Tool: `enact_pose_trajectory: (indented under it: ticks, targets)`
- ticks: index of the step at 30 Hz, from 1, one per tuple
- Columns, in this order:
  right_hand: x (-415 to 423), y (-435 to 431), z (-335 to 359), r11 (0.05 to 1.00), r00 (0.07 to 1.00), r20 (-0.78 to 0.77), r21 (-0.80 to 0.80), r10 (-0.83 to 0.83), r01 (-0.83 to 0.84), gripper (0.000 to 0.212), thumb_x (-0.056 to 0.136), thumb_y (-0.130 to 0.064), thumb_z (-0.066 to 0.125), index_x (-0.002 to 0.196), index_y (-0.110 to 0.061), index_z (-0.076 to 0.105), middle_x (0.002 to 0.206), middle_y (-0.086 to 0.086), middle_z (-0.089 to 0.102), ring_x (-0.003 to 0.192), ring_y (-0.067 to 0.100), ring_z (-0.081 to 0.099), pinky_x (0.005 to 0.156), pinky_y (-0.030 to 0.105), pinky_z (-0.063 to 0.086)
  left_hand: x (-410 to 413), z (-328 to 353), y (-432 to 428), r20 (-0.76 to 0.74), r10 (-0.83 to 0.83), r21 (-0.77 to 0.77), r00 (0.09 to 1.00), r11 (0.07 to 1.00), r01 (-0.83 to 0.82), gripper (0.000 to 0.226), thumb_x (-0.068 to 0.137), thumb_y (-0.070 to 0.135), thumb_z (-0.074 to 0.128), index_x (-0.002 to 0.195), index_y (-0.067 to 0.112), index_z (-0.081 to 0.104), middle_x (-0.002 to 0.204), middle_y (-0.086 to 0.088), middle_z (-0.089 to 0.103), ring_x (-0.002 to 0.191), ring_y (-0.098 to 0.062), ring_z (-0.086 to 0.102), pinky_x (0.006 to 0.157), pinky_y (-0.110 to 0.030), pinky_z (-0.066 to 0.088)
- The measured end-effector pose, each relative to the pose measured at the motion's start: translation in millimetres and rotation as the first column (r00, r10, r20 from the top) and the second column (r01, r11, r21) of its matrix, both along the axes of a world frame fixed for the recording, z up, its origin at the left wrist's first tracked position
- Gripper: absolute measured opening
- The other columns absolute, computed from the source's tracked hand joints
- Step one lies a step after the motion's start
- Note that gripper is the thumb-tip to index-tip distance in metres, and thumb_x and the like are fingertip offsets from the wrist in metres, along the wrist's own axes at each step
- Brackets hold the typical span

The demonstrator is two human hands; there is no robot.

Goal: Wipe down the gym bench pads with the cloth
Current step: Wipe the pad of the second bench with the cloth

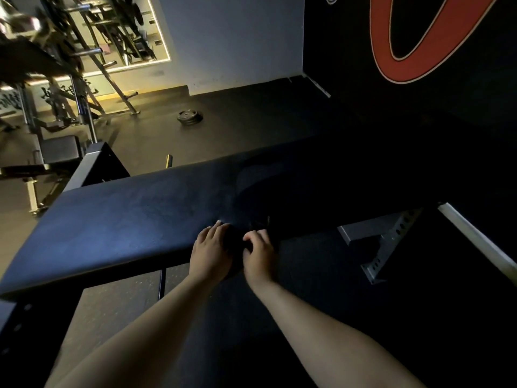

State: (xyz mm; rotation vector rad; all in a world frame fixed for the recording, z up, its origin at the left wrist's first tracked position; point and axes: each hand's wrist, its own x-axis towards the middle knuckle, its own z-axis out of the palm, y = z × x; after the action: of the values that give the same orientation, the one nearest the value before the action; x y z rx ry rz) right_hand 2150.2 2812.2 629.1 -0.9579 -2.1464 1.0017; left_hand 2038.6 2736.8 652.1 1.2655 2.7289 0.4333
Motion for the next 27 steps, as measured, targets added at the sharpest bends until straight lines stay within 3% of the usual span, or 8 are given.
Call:
enact_pose_trajectory:
  ticks: [3, 6, 8, 11, 15, 18, 21, 27]
  targets:
    - [8.7, 13.9, 17.4, 0.977, 0.988, 0.000, 0.151, 0.152, -0.150, 0.023, 0.087, -0.008, 0.061, 0.106, -0.021, 0.063, 0.113, -0.003, 0.057, 0.101, 0.018, 0.058, 0.083, 0.034, 0.052, 3.5, 3.8, 1.8, -0.032, -0.018, -0.014, 0.999, 1.000, 0.017, 0.052, 0.090, 0.041, 0.064, 0.140, 0.033, 0.049, 0.148, 0.004, 0.049, 0.137, -0.026, 0.042, 0.113, -0.039, 0.036]
    - [4.8, 57.0, 38.8, 0.975, 0.996, -0.063, 0.208, -0.064, 0.076, 0.024, 0.087, -0.007, 0.060, 0.106, -0.021, 0.063, 0.114, 0.000, 0.056, 0.101, 0.022, 0.058, 0.083, 0.038, 0.051, 7.0, 15.8, 7.5, 0.022, 0.028, 0.008, 0.999, 1.000, -0.028, 0.041, 0.092, 0.041, 0.061, 0.132, 0.033, 0.053, 0.137, 0.004, 0.054, 0.129, -0.027, 0.044, 0.104, -0.040, 0.040]
    - [-1.1, 86.7, 43.5, 0.963, 0.993, 0.013, 0.243, -0.120, 0.113, 0.022, 0.089, -0.008, 0.058, 0.107, -0.020, 0.062, 0.116, 0.001, 0.054, 0.102, 0.025, 0.057, 0.084, 0.041, 0.052, 4.6, 22.2, 9.4, 0.035, 0.055, -0.028, 0.998, 0.998, -0.054, 0.040, 0.095, 0.042, 0.056, 0.134, 0.033, 0.051, 0.137, 0.003, 0.053, 0.129, -0.026, 0.042, 0.101, -0.042, 0.041]
    - [-15.1, 101.1, 42.9, 0.959, 0.980, 0.141, 0.227, 0.141, -0.170, 0.030, 0.091, -0.003, 0.053, 0.117, -0.011, 0.066, 0.122, 0.009, 0.055, 0.111, 0.032, 0.055, 0.097, 0.037, 0.045, 2.8, 28.8, 14.9, 0.041, 0.092, -0.048, 0.995, 0.995, -0.090, 0.037, 0.097, 0.043, 0.053, 0.133, 0.034, 0.052, 0.136, 0.002, 0.052, 0.127, -0.027, 0.043, 0.098, -0.043, 0.041]
    - [-40.3, 79.0, 44.5, 0.784, 0.777, 0.396, 0.190, 0.489, -0.590, 0.050, 0.096, -0.003, 0.047, 0.145, -0.012, 0.047, 0.157, 0.008, 0.033, 0.144, 0.027, 0.026, 0.118, 0.031, 0.016, 0.9, 30.8, 25.3, 0.087, 0.191, -0.038, 0.978, 0.981, -0.189, 0.037, 0.098, 0.042, 0.046, 0.133, 0.029, 0.050, 0.132, 0.000, 0.052, 0.123, -0.027, 0.045, 0.096, -0.044, 0.041]
    - [-48.1, 89.2, 42.3, 0.702, 0.697, 0.476, 0.207, 0.536, -0.681, 0.052, 0.099, -0.010, 0.043, 0.150, -0.015, 0.038, 0.162, 0.003, 0.022, 0.147, 0.025, 0.018, 0.121, 0.037, 0.014, -3.6, 31.1, 29.3, 0.112, 0.248, -0.035, 0.962, 0.969, -0.246, 0.043, 0.099, 0.042, 0.044, 0.139, 0.029, 0.046, 0.138, 0.000, 0.048, 0.125, -0.027, 0.043, 0.099, -0.045, 0.040]
    - [-48.8, 117.6, 33.8, 0.634, 0.686, 0.549, 0.326, 0.477, -0.701, 0.046, 0.103, -0.022, 0.038, 0.149, -0.024, 0.041, 0.162, 0.002, 0.023, 0.145, 0.026, 0.023, 0.121, 0.043, 0.010, -4.9, 33.0, 35.2, 0.101, 0.260, -0.090, 0.960, 0.964, -0.252, 0.056, 0.100, 0.046, 0.043, 0.153, 0.034, 0.030, 0.161, 0.003, 0.026, 0.139, -0.028, 0.031, 0.107, -0.046, 0.033]
    - [-78.4, 164.0, 27.7, 0.641, 0.649, 0.524, 0.231, 0.552, -0.732, 0.050, 0.102, -0.008, 0.037, 0.149, -0.024, 0.040, 0.161, 0.001, 0.025, 0.147, 0.028, 0.021, 0.122, 0.037, 0.015, -6.4, 31.8, 50.0, 0.068, 0.305, -0.188, 0.950, 0.939, -0.288, 0.060, 0.097, 0.061, 0.035, 0.153, 0.044, 0.023, 0.165, 0.011, 0.016, 0.139, -0.026, 0.023, 0.103, -0.045, 0.026]
